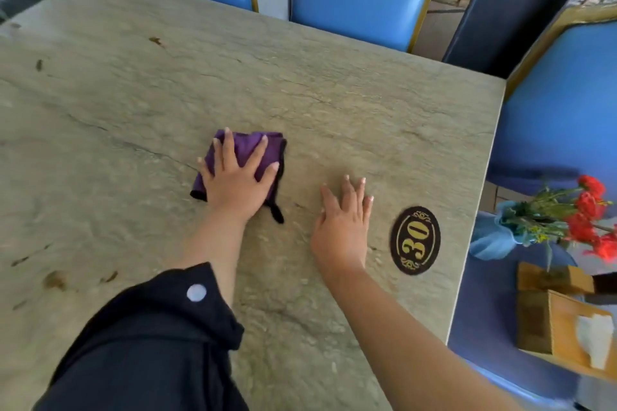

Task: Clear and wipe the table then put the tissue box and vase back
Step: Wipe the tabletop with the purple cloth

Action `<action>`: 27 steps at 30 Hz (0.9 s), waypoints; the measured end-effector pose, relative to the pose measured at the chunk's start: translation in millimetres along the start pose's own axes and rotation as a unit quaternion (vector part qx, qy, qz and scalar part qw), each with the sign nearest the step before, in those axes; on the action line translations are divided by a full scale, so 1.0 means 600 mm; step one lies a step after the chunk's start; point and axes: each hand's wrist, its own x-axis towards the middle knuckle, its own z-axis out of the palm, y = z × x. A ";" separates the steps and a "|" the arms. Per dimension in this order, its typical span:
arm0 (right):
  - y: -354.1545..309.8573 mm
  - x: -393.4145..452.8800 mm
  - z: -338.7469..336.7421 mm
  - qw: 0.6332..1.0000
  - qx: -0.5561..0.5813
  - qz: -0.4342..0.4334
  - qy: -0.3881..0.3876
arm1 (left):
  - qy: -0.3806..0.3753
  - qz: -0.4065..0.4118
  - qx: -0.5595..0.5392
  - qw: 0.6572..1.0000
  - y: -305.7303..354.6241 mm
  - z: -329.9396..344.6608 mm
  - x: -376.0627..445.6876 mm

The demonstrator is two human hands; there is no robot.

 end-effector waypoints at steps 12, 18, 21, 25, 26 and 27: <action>-0.059 -0.209 0.025 0.995 0.083 0.045 0.033 | -0.006 0.458 0.072 0.886 -0.210 -0.013 -0.316; -0.083 -0.315 0.044 0.995 0.076 0.046 0.038 | 0.013 0.122 0.038 0.992 -0.198 -0.006 -0.314; -0.078 -0.343 0.027 0.994 0.092 0.055 0.019 | -0.016 0.207 0.079 0.975 -0.166 -0.001 -0.368; -0.076 -0.372 0.004 0.991 0.113 0.071 0.024 | -0.063 0.438 0.091 0.892 -0.179 -0.015 -0.430; -0.076 -0.378 0.002 0.991 0.109 0.072 0.022 | -0.072 0.490 0.103 0.863 -0.187 -0.019 -0.441; -0.075 -0.387 0.002 0.992 0.102 0.073 0.017 | -0.086 0.535 0.117 0.832 -0.197 -0.026 -0.450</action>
